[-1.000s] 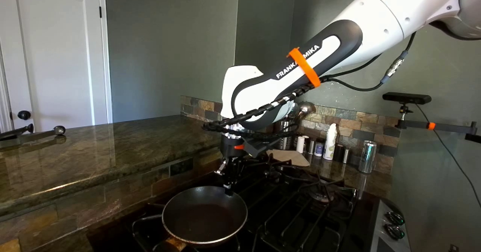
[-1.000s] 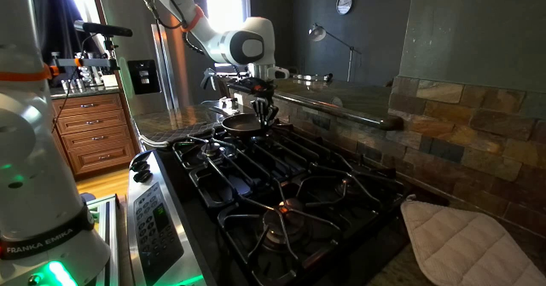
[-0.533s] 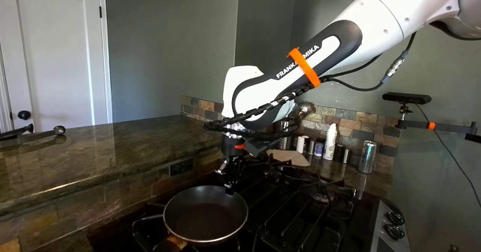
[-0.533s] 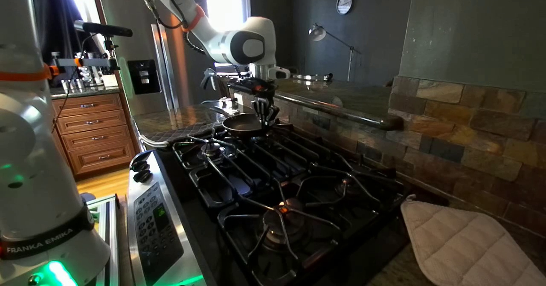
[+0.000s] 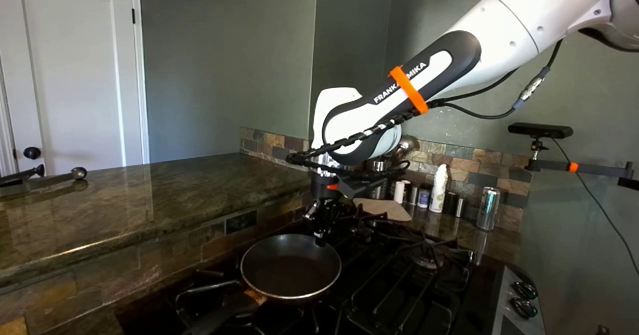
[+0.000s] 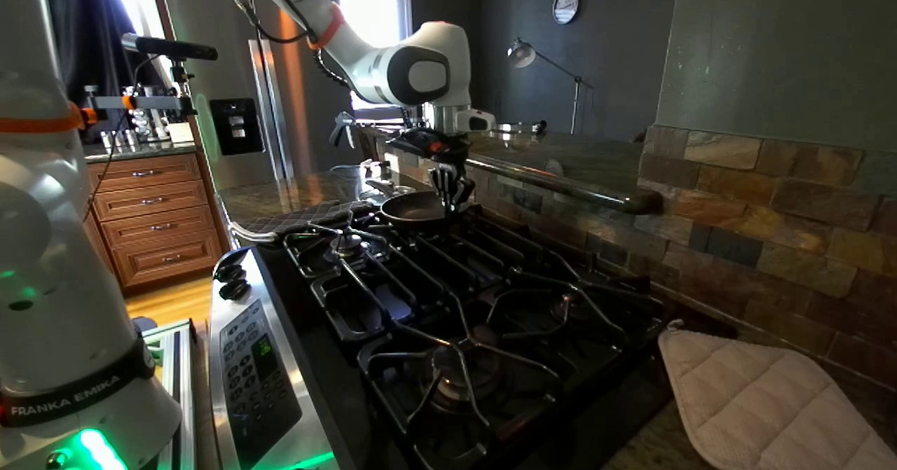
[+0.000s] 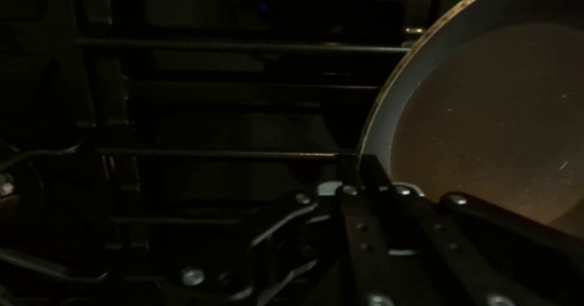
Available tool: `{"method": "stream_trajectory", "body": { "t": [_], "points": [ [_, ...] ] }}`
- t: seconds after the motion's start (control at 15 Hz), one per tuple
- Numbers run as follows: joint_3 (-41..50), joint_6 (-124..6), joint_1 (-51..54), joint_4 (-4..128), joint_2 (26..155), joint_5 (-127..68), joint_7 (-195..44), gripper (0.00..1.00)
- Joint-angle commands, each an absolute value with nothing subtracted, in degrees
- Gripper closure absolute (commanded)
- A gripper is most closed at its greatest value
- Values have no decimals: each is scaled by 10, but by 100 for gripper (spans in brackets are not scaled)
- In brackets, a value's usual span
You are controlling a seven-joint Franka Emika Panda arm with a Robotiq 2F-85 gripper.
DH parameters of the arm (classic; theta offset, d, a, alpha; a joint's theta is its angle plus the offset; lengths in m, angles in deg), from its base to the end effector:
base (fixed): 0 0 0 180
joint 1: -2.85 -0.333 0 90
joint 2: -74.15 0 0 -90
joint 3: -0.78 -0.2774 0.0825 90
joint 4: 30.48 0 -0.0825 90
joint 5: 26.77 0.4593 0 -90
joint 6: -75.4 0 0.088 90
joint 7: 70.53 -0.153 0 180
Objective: Move the pan to the bottom-right plate of the stove
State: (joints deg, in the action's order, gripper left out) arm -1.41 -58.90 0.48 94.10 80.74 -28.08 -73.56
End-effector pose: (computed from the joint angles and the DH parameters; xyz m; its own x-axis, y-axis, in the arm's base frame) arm 0.6082 0.0478 0.2109 0.9976 0.0420 0.0552 0.0416 -0.9991 0.0099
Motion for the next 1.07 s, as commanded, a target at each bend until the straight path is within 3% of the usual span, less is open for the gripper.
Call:
{"method": "stream_trajectory", "body": {
  "t": [0.0, 0.13, 0.2, 1.0],
  "points": [
    [-4, -608, 12, 962, 795, -285, -745, 98],
    [-2, -603, 13, 958, 799, -285, -746, 98],
    [-4, -587, 13, 941, 805, -281, -736, 93],
    [20, -617, 39, 941, 813, -266, -730, 98]
  ]
}}
